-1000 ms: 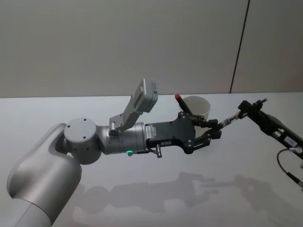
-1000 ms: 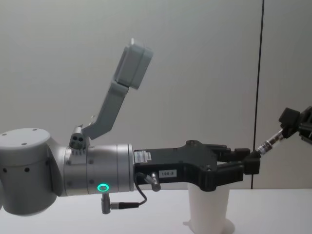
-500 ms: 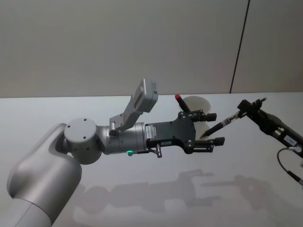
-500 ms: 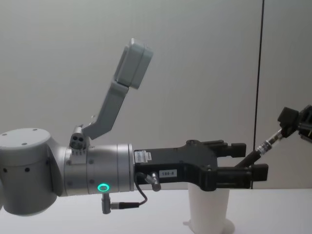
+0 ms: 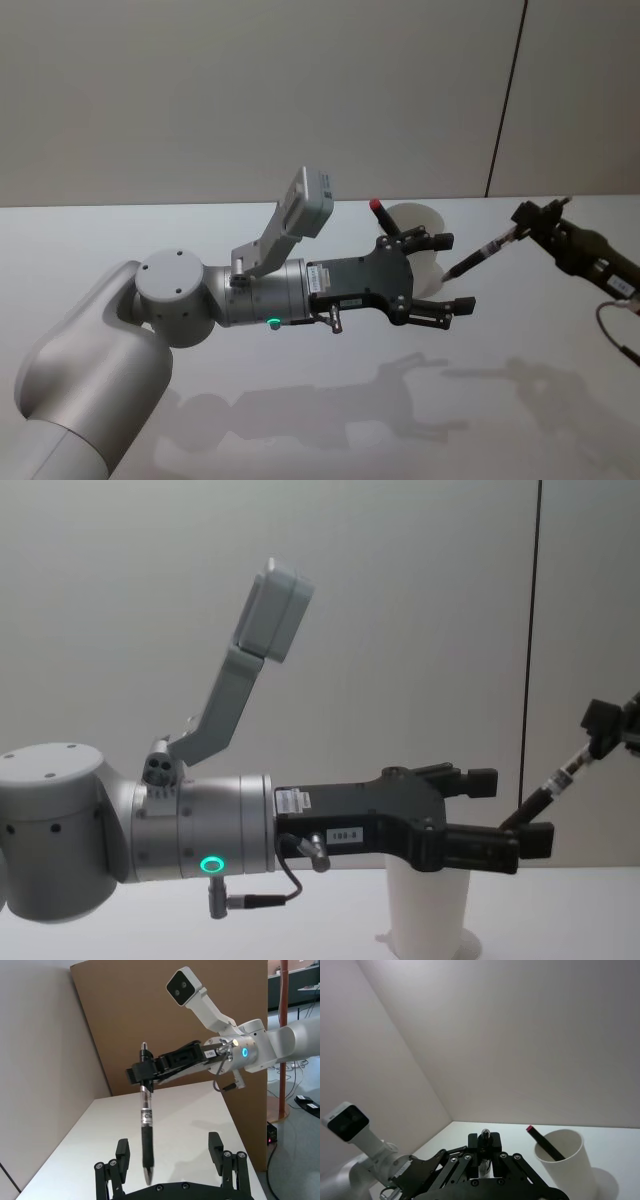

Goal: Place the pen into the pen holder.

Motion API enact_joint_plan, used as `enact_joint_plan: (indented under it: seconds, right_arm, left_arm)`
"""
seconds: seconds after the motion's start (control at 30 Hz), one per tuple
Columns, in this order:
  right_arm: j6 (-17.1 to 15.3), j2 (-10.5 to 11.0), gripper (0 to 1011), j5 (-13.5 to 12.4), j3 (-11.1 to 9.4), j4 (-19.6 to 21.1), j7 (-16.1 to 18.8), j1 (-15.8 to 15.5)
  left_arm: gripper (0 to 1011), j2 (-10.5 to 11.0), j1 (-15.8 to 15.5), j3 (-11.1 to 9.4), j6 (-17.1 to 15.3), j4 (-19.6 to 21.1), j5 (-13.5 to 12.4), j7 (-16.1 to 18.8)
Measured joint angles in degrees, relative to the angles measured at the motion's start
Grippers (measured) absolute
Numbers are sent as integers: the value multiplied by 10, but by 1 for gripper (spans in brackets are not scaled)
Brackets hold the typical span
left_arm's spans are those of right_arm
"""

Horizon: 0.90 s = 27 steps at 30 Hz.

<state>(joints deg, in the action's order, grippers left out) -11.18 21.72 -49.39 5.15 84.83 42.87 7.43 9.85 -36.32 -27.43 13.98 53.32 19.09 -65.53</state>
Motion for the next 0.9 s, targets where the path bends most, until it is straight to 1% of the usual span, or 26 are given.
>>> enact_joint_plan:
  seconds: [0.27, 0.5, 0.6, 0.67, 0.87, 0.9]
  right_arm:
    - [10, 6, 131, 20, -2, -11, -13, 15]
    - [21, 7, 131, 46, -1, -25, -26, 38]
    - [22, 6, 131, 55, 1, -30, -29, 47]
    - [24, 4, 131, 68, 4, -37, -33, 59]
    - [26, -2, 131, 92, 12, -49, -36, 81]
    - [27, -3, 131, 100, 15, -53, -36, 88]
  left_arm:
    - [1000, 0, 0, 0, 0, 0, 0, 0]
    - [1000, 0, 0, 0, 0, 0, 0, 0]
    - [1000, 0, 0, 0, 0, 0, 0, 0]
    - [1000, 0, 0, 0, 0, 0, 0, 0]
    - [1000, 0, 0, 0, 0, 0, 0, 0]
    - [1000, 0, 0, 0, 0, 0, 0, 0]
